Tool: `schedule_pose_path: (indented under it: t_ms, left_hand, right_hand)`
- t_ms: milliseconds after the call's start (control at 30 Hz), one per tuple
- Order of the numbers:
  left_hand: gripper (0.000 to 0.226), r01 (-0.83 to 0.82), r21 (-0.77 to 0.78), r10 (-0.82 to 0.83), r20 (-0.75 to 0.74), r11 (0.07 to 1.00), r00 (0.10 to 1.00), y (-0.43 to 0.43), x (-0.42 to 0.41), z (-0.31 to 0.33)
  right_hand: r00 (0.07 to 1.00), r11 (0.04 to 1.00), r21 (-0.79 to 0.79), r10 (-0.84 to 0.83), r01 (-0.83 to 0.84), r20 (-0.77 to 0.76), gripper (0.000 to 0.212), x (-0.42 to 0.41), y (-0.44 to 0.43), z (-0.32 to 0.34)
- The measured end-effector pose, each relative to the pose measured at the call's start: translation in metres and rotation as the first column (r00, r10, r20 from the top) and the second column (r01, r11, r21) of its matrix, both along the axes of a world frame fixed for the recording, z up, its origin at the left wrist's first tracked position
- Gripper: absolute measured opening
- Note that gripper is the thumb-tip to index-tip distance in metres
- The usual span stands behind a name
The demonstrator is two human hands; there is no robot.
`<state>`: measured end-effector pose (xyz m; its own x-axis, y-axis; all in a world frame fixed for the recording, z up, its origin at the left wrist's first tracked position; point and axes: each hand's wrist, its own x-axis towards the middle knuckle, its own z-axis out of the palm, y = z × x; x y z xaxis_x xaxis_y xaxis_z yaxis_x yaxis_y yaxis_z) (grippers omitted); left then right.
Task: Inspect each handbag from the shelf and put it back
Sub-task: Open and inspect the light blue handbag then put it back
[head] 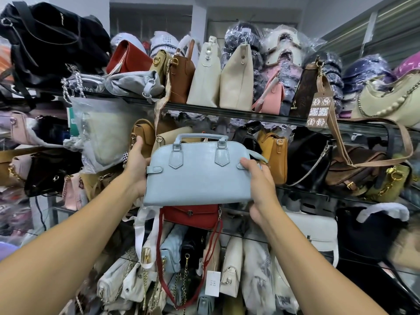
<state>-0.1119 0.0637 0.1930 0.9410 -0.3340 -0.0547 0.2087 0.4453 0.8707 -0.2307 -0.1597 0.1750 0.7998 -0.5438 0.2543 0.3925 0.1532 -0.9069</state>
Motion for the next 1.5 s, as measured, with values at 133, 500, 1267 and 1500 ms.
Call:
schedule_pose_path:
  t_ms: [133,500,1267,1500]
  left_hand:
    - [0.084,-0.038,0.058,0.041,-0.068,0.998,0.997,0.001,0.006,0.001]
    - [0.072,-0.031,0.051,0.037,-0.123,0.998,0.992,0.009,0.007,0.008]
    - [0.074,0.014,0.088,-0.015,0.018,0.996,1.0,-0.001,-0.013,0.027]
    - [0.07,-0.104,0.395,0.005,0.245,0.913,0.97,-0.008,-0.013,0.022]
  right_hand:
    - [0.993,0.998,0.055,0.032,-0.026,-0.113,0.034,-0.005,0.001,0.012]
    - [0.917,0.952,0.204,0.28,-0.228,-0.283,0.027,-0.016,-0.012,0.022]
    - [0.884,0.948,0.19,0.308,-0.255,-0.352,0.046,-0.013,-0.029,0.008]
    - [0.964,0.976,0.183,0.156,-0.117,-0.216,0.045,-0.002,-0.022,0.015]
